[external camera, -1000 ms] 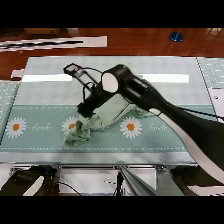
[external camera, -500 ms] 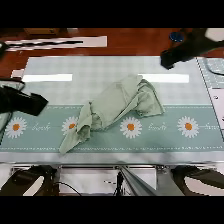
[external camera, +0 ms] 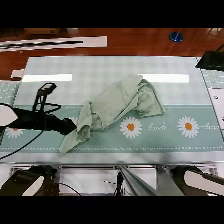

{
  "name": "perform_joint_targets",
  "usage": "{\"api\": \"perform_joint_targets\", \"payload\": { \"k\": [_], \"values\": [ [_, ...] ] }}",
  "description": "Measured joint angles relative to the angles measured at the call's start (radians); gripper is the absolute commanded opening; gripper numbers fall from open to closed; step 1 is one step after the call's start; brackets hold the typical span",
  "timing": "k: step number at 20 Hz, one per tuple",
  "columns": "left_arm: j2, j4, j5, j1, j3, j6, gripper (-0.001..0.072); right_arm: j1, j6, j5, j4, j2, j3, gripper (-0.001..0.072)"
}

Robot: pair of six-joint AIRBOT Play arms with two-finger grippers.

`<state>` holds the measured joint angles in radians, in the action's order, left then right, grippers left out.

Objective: Fold the shirts.

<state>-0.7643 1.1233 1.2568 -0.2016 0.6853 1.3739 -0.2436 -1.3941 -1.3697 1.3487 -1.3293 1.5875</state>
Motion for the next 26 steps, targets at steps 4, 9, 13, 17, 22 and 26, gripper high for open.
{"api": "perform_joint_targets", "payload": {
  "k": [4,9,13,17,22,26],
  "values": [
    [-0.045,-0.058,-0.028,-0.019,-0.027,-0.170,0.0720,-0.024,0.018,0.023,-0.058,0.000,-0.059,0.0544],
    [-0.139,-0.042,-0.103,-0.050,-0.036,-0.275,0.0720,-0.032,0.032,0.040,-0.081,0.000,-0.119,0.0543],
    [-0.242,-0.012,-0.151,-0.090,-0.037,-0.317,0.0653,-0.033,0.036,0.044,-0.089,0.000,-0.138,0.0530],
    [-0.305,0.020,-0.254,-0.110,-0.037,-0.325,0.0087,-0.033,0.037,0.044,-0.091,0.000,-0.143,0.0529],
    [-0.329,0.035,-0.325,-0.115,-0.026,-0.311,0.0022,-0.033,0.040,0.039,-0.094,0.000,-0.150,0.0537],
    [-0.329,0.038,-0.335,-0.116,-0.015,-0.294,0.0021,-0.033,0.062,0.043,-0.138,-0.032,-0.187,0.0608]
  ]
}}
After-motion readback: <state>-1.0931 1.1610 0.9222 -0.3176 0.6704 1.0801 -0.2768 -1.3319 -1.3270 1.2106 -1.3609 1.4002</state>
